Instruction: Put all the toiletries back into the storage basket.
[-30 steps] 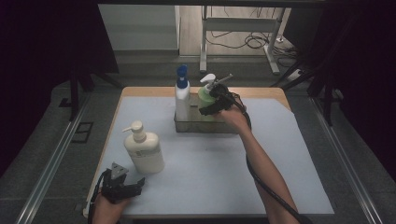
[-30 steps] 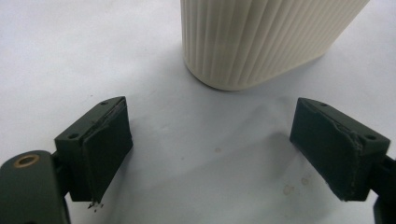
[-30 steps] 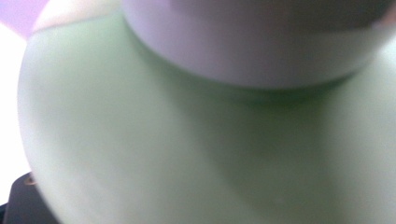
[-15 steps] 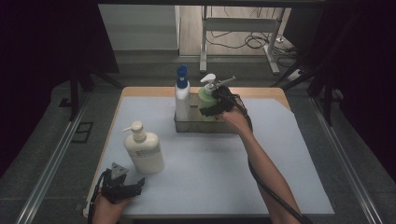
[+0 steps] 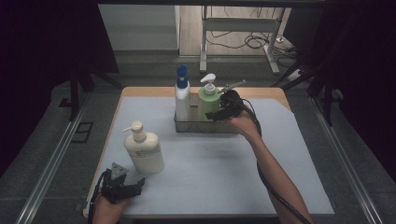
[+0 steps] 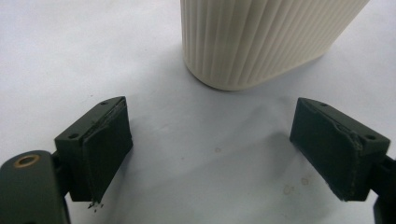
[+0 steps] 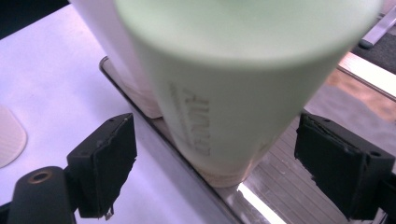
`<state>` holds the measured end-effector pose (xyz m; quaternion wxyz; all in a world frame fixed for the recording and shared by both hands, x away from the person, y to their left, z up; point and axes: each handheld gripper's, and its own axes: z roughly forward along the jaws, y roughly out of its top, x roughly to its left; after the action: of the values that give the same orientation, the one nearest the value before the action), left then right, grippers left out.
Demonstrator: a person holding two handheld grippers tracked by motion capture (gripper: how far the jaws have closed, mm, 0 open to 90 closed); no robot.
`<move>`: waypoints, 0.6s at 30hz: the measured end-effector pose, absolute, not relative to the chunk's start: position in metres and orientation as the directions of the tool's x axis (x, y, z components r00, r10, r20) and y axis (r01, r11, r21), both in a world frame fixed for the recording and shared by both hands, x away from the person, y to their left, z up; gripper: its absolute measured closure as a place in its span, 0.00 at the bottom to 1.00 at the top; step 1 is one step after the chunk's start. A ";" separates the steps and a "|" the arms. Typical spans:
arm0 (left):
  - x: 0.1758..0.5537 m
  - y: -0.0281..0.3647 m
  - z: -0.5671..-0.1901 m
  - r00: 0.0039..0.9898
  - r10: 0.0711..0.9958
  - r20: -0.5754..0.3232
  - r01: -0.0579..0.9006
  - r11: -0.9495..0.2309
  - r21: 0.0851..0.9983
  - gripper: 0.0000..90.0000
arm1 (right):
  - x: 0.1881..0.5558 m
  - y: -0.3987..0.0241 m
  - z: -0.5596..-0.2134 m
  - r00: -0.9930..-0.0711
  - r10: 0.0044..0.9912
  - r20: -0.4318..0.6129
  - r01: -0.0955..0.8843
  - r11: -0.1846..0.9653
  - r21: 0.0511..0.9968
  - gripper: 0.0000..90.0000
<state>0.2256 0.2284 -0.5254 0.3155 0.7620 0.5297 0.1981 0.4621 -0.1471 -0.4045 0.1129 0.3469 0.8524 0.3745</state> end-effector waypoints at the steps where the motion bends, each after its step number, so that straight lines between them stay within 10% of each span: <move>1: 0.226 0.228 -0.525 0.360 0.932 -0.032 0.682 -0.240 0.691 0.14 | 0.461 -0.148 -0.404 -0.734 0.675 0.068 0.507 0.480 0.716 0.15; 18: 0.225 0.228 -0.525 0.360 0.932 -0.031 0.682 -0.240 0.691 0.14 | 0.441 -0.170 -0.397 -0.718 0.692 0.072 0.505 0.448 0.738 0.43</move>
<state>0.2255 0.2284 -0.5254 0.3154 0.7619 0.5296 0.1986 0.4414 -0.1698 -0.3968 0.1206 0.3555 0.8421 0.3872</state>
